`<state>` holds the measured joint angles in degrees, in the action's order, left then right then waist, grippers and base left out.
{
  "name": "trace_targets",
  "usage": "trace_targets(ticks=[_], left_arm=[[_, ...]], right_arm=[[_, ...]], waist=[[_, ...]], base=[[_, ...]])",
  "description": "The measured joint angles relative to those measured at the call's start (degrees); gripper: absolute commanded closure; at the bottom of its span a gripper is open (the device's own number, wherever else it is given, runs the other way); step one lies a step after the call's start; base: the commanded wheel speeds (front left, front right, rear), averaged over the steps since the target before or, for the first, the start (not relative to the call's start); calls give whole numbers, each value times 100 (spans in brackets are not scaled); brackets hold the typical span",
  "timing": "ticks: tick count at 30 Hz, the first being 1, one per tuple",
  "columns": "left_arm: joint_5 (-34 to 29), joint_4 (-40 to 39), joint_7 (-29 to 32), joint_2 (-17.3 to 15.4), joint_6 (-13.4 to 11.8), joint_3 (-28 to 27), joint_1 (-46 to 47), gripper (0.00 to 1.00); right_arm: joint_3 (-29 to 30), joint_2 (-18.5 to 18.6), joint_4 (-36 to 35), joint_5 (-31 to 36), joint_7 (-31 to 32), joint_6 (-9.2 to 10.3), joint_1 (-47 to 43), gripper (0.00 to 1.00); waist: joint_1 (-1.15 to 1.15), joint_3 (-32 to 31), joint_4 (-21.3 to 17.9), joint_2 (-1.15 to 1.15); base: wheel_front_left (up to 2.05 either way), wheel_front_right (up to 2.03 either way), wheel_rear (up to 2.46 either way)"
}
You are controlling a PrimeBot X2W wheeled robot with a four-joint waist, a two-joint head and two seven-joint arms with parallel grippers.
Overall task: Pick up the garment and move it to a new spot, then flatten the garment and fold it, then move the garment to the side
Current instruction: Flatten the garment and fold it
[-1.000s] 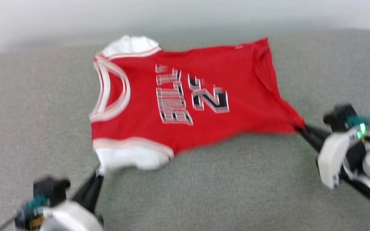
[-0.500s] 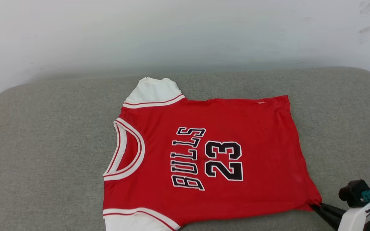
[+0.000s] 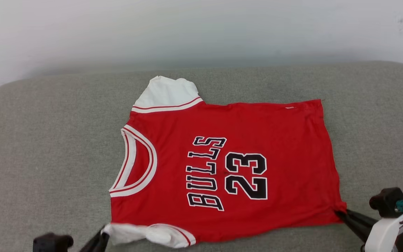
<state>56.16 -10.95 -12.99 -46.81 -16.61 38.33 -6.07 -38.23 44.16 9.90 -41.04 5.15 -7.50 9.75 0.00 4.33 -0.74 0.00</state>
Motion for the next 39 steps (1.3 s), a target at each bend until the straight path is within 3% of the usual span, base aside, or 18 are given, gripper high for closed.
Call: trace_targets(ticks=[9, 16, 26, 33, 34, 35, 36, 37, 39], left_arm=[[-522, 307, 522, -135, 436, -82, 1624, 100], [-862, 876, 937, 129, 642, -10, 2803, 100], [-859, 2145, 1005, 423, 1053, 46, 3466, 100], [-772, 2773, 1080, 620, 1341, 178, 3587, 100], [-728, 2916, 1118, 686, 1413, 204, 3616, 45], [-721, 2965, 1134, 719, 1429, 225, 3634, 0], [-704, 3003, 1165, 734, 1460, 235, 3663, 0], [-698, 3022, 1224, 733, 1478, 246, 3694, 0], [-704, 3017, 1283, 686, 1500, 247, 3743, 0]], right_arm=[[843, -202, -404, 85, 255, 0, 93, 100], [1214, -399, -524, 190, 492, 0, 347, 100], [1059, -734, 60, 339, 651, 0, 986, 100], [844, -802, 322, 265, 617, -1, 1192, 100], [802, -824, 393, 223, 595, 0, 1226, 100], [797, -834, 422, 218, 570, 0, 1238, 81], [795, -843, 448, 218, 546, 0, 1238, 5], [795, -851, 464, 215, 536, 0, 1235, 0], [787, -856, 434, 181, 495, 0, 1217, 0]], waist=[[0, 459, -17, 0], [1, 1005, -49, 0], [2, 1711, -218, 0], [1, 1774, -256, 0], [1, 1724, -257, 0], [1, 1689, -256, 0], [1, 1647, -253, 0], [1, 1602, -248, 0], [1, 1497, -234, 0]], base=[[0, 0, 0], [0, 0, 0], [0, 0, 0], [0, 0, 0], [0, 0, 0], [0, 0, 0], [0, 0, 0], [0, 0, 0], [0, 0, 0]])
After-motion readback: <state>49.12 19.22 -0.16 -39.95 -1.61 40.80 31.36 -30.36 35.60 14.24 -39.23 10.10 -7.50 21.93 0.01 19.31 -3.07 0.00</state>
